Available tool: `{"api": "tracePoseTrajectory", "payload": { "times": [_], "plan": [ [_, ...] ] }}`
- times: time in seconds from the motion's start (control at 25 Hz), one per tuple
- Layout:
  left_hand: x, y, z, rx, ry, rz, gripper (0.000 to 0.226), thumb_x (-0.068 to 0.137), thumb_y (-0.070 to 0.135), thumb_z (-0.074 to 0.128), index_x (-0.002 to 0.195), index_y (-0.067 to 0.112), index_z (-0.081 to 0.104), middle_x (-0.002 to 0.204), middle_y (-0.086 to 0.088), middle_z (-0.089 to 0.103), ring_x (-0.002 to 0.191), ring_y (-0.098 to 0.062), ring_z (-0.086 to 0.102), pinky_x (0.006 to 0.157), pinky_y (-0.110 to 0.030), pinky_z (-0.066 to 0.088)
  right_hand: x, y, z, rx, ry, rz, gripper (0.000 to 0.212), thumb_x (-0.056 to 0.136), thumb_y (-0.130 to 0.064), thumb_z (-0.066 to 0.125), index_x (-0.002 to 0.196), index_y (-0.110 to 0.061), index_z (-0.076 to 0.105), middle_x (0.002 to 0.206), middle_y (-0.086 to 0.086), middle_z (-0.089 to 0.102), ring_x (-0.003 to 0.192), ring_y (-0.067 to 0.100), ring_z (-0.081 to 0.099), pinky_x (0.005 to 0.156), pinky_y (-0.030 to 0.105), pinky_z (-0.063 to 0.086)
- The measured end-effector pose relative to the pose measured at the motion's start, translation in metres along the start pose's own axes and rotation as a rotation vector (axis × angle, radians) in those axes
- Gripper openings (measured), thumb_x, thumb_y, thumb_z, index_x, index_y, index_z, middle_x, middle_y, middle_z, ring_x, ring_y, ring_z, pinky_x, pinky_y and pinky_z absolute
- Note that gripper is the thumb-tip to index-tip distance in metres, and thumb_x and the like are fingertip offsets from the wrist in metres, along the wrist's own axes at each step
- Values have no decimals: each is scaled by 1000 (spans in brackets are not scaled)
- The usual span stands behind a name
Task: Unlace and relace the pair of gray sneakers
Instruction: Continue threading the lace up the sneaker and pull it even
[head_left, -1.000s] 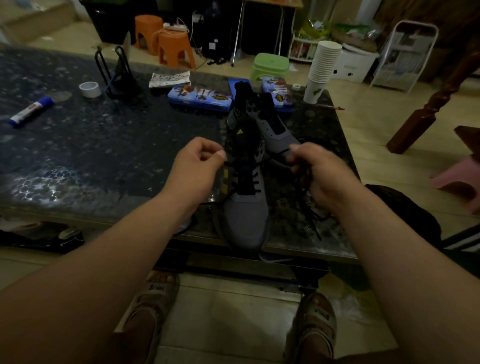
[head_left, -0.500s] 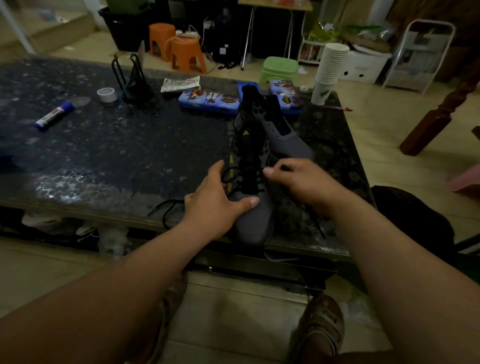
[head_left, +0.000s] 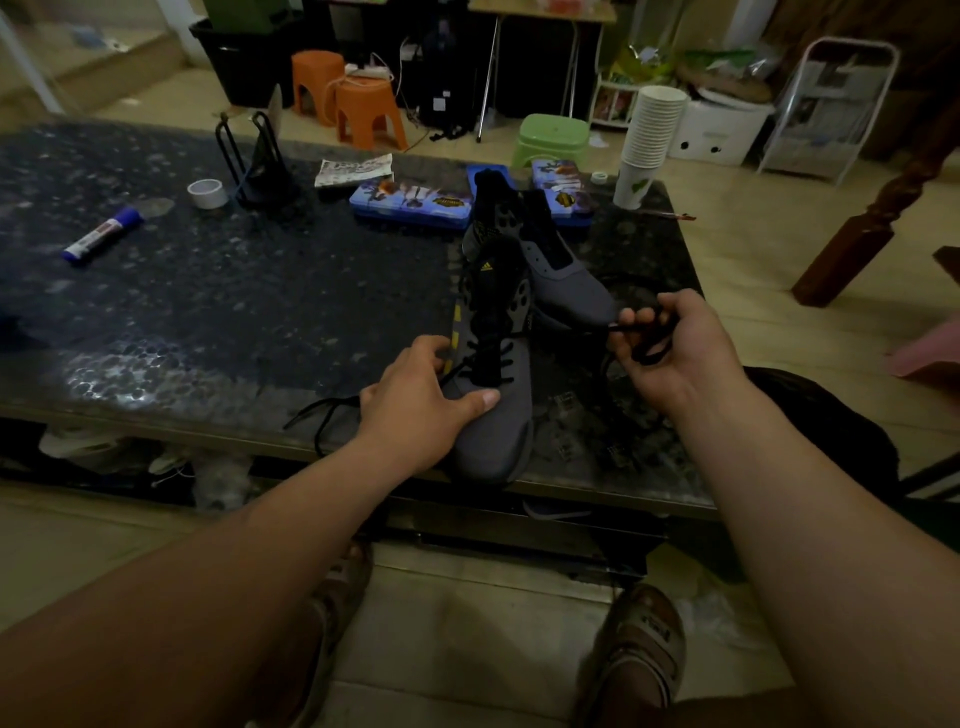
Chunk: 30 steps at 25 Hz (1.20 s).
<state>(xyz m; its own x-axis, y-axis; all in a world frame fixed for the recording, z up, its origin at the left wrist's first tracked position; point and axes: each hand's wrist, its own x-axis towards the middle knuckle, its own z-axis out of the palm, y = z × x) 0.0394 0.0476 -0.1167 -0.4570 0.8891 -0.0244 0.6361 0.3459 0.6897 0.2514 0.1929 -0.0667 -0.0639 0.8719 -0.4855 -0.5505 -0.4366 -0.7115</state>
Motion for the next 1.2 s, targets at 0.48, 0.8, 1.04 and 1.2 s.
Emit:
{"api": "tracePoseTrajectory", "payload": {
  "times": [0.48,0.8,1.04,1.2],
  "plan": [
    [18,35,-57,-263,-62,248,20,101,32,64,89,16,62,58,4,55,50,-9,47,51,-25,41,-56,23,48,-1383,-617,-753,55,93,-24,67,144,-27,50,128,-7,65,116,5,61,94,28,53],
    [31,20,-89,-178,-162,133,32,99,46,64,89,16,69,74,-3,59,67,-13,53,64,-32,47,-52,6,37,-913,-461,-407,13,96,-22,71,89,-12,65,68,-4,66,76,22,67,82,42,55],
    [39,9,-88,-303,-125,56,36,100,47,64,79,17,66,60,8,51,66,-14,50,77,-42,56,-62,-28,34,-231,-521,-289,10,97,-12,63,107,-16,62,73,-2,54,57,10,50,61,28,52],
    [41,-4,-97,-399,-138,-103,38,101,48,60,79,17,67,57,9,50,65,-16,48,83,-49,56,-49,-53,16,-183,-394,-324,9,97,-17,65,103,-20,59,72,-6,50,51,5,35,44,18,28]
  ]
}}
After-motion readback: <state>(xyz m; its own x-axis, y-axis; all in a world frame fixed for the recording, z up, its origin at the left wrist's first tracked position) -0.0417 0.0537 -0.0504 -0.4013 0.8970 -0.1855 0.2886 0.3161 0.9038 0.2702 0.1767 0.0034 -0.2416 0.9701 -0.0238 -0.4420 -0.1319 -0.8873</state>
